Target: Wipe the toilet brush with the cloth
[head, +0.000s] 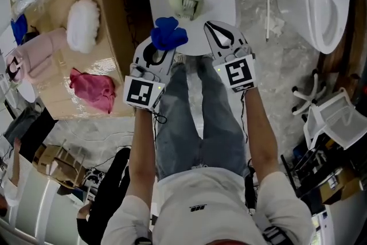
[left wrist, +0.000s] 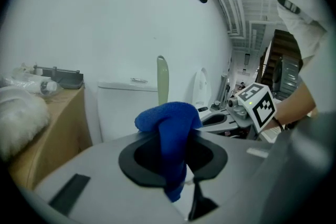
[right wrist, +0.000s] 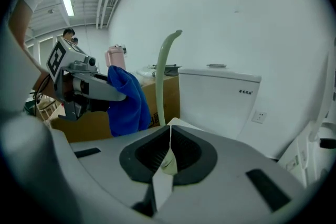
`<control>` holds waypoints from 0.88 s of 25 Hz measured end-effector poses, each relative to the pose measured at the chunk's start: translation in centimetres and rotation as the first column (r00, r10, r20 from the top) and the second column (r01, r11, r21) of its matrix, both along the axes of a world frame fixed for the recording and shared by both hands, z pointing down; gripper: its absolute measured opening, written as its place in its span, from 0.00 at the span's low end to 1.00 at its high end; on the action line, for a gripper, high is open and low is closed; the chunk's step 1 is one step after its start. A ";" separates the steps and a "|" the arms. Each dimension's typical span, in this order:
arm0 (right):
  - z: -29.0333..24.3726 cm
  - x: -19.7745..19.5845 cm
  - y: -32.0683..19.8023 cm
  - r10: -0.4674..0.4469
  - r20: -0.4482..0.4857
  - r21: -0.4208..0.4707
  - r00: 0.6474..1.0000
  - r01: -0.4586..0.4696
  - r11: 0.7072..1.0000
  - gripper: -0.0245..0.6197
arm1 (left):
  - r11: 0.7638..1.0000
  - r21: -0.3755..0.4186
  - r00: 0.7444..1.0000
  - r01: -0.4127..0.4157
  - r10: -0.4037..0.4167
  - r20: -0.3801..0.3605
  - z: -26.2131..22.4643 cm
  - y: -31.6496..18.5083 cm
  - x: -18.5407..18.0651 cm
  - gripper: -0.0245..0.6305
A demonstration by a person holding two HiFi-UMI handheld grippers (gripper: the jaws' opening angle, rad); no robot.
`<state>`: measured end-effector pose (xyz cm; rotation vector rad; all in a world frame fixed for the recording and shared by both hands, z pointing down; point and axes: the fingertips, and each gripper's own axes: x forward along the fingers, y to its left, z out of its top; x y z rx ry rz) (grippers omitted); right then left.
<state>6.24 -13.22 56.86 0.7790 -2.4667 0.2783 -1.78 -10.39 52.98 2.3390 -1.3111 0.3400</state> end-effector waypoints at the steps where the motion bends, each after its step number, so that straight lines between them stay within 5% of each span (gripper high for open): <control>1: 0.8 -0.1 -0.1 -0.007 -0.008 -0.007 1.000 0.007 1.000 0.04 | 1.000 -0.002 1.000 -0.004 0.004 0.001 0.6 -0.1 0.1 0.18; 7: 4.5 -0.9 -0.8 -0.049 -0.035 -0.007 0.998 0.049 0.999 0.05 | 0.999 0.038 0.999 0.001 0.000 -0.033 2.7 -1.1 0.6 0.18; 13: 8.1 -1.5 -1.6 -0.118 -0.112 -0.015 0.987 0.117 0.993 0.07 | 1.000 -0.010 1.000 -0.002 0.002 -0.008 5.0 -1.5 0.7 0.18; 22: 11.2 -3.7 -2.3 -0.282 -0.227 0.017 0.932 0.294 0.956 0.13 | 1.000 0.020 0.999 0.024 -0.024 -0.032 6.3 -2.8 0.9 0.18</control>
